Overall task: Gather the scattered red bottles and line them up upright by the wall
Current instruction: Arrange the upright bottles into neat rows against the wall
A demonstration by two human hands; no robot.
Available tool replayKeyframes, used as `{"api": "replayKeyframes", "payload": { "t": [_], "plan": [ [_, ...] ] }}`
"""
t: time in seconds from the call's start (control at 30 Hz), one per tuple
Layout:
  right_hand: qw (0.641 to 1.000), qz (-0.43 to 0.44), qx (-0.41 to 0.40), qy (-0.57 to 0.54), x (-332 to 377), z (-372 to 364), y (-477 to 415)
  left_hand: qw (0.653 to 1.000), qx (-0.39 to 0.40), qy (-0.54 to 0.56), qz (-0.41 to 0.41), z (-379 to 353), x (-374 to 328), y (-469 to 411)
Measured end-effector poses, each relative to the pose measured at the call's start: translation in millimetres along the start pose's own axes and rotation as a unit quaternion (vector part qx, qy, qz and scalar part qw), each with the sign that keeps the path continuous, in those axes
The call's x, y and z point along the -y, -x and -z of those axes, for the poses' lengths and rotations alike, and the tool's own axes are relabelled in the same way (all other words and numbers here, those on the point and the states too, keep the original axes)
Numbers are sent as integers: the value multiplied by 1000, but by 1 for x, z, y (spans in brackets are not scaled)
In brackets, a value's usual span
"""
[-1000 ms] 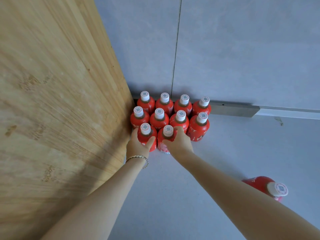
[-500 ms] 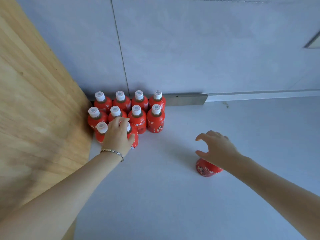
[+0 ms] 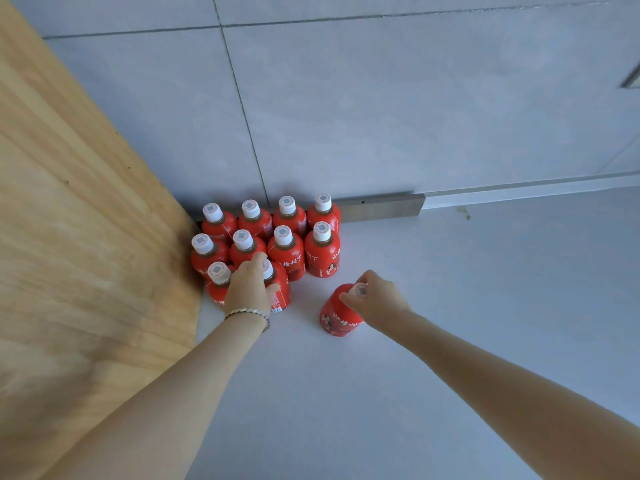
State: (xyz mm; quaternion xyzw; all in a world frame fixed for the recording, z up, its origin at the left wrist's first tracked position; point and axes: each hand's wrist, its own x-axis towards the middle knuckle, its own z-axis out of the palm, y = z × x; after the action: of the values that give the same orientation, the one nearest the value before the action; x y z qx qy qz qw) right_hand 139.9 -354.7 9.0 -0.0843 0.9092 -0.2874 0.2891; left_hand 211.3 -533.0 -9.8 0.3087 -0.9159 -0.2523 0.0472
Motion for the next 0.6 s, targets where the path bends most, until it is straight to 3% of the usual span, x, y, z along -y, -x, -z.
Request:
{"api": "replayKeyframes", "payload": {
  "t": [0.23,0.33,0.53,0.6],
  "plan": [
    [995,44,-28,-86,54,-38,-23,1000,5,11,3,0,5,-2],
    [997,9,-7,-72,50,-44,-20,1000,3,9,-8,-3,10,-4],
    [983,-40,-24,-178,43,-69,-19,1000,2,-1,-11,-7,14,-6],
    [981,-33,4,-189,39,-67,-19,1000,8,-3,-17,-7,13,-6]
  ]
}}
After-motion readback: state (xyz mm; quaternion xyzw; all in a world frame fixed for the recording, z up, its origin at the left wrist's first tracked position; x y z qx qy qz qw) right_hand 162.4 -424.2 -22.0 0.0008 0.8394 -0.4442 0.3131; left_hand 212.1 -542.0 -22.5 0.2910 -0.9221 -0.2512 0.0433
